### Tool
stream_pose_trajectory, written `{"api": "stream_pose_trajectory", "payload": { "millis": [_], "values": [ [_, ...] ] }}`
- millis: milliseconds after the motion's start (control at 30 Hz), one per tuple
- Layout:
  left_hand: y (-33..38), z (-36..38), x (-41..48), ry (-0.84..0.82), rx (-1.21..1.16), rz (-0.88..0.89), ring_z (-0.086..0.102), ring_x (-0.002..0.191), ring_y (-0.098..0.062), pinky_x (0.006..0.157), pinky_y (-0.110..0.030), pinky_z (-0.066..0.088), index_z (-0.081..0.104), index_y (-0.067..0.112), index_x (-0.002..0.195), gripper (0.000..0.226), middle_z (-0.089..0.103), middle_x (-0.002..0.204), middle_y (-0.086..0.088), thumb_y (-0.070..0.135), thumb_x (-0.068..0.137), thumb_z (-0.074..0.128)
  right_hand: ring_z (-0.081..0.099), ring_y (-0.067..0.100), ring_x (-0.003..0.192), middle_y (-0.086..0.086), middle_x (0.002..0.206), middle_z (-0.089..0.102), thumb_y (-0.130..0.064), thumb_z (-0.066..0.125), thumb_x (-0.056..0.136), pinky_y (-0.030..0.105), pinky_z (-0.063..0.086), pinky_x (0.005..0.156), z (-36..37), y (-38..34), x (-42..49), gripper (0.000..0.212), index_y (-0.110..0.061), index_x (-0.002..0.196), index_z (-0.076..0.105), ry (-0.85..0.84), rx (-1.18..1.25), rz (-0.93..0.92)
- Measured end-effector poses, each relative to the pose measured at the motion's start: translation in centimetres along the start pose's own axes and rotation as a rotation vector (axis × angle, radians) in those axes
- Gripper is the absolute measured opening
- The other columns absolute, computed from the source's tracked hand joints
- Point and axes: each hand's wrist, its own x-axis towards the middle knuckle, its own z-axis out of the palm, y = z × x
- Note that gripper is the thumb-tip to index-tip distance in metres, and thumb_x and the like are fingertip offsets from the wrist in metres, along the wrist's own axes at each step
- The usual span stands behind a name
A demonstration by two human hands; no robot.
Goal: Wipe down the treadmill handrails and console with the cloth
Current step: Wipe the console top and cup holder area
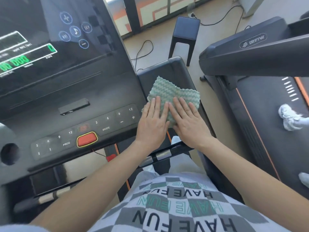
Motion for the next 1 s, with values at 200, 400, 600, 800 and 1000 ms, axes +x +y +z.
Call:
{"api": "stream_pose_trajectory", "payload": {
  "millis": [200, 400, 600, 800, 1000],
  "values": [
    [0.1, 1.0, -1.4, 0.279, -0.05, 0.128, 0.056, 0.135, -0.031, 0.114, -0.044, 0.044, 0.061, 0.008, 0.138, 0.042, 0.058, 0.146, -0.018, 0.008, 0.096, 0.057, 0.043, 0.031, 0.143, 0.012, 0.15, 0.052, -0.008, 0.062, 0.093, 0.047, 0.037, 0.116, 1.0, -0.9, -2.3, 0.047, -0.008, 0.14, 0.057, 0.276, 0.111, -0.009],
    [-1.0, 1.6, -3.1, 0.507, -0.153, 0.199, 0.069, 0.085, -0.019, 0.07, -0.03, 0.046, 0.076, 0.019, 0.082, 0.02, 0.079, 0.099, 0.003, -0.001, 0.079, 0.073, 0.059, 0.029, 0.086, 0.008, 0.092, 0.067, 0.006, 0.07, 0.085, 0.037, 0.056, 0.075, 0.6, -2.9, -1.9, 0.013, -0.005, 0.079, 0.068, 0.48, 0.131, 0.011],
    [-3.8, 1.3, -10.3, 0.395, -0.32, -0.027, 0.053, 0.058, -0.022, 0.051, -0.033, 0.04, 0.069, 0.023, 0.075, 0.012, 0.062, 0.061, 0.005, 0.011, 0.072, 0.072, 0.048, 0.019, 0.076, -0.004, 0.073, 0.06, 0.006, 0.074, 0.079, 0.028, 0.037, 0.065, 0.8, -9.9, -3.5, 0.018, -0.008, 0.078, 0.064, 0.302, 0.429, 0.041],
    [-9.2, -0.6, -20.8, 0.184, -1.107, -0.445, 0.067, 0.086, -0.01, 0.079, -0.035, 0.054, 0.073, 0.035, 0.097, 0.018, 0.073, 0.088, 0.018, 0.025, 0.084, 0.065, 0.06, 0.016, 0.087, -0.012, 0.092, 0.065, -0.01, 0.072, 0.088, 0.038, 0.054, 0.08, 0.4, -19.6, -4.6, 0.022, -0.015, 0.109, 0.07, 0.183, 0.691, 0.019],
    [-14.3, -1.9, -27.6, 0.377, -1.403, -0.775, 0.056, 0.068, -0.004, 0.069, -0.025, 0.047, 0.065, 0.028, 0.074, 0.015, 0.063, 0.069, 0.013, 0.022, 0.087, 0.071, 0.047, 0.008, 0.11, -0.005, 0.121, 0.047, -0.037, 0.091, 0.063, 0.012, 0.04, 0.095, -1.0, -29.1, -2.3, 0.091, -0.014, 0.14, 0.048, 0.021, 0.725, -0.275]
  ]
}}
